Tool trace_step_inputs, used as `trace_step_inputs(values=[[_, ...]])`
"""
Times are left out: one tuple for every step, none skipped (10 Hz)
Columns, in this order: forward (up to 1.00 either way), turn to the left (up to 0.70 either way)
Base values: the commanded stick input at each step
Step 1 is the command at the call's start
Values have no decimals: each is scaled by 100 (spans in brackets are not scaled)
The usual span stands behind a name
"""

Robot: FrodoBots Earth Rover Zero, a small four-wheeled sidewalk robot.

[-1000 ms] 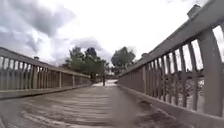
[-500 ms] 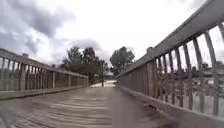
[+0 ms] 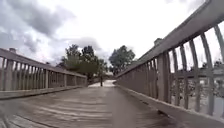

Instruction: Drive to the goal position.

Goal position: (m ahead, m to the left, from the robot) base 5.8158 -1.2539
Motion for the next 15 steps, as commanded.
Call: trace_step_inputs(values=[[85, 0], [85, 0], [85, 0], [85, 0], [85, 0], [85, 0], [85, 0], [85, 0], [85, 0], [85, 0], [85, 0], [85, 0], [85, 0], [85, 0], [85, 0]])
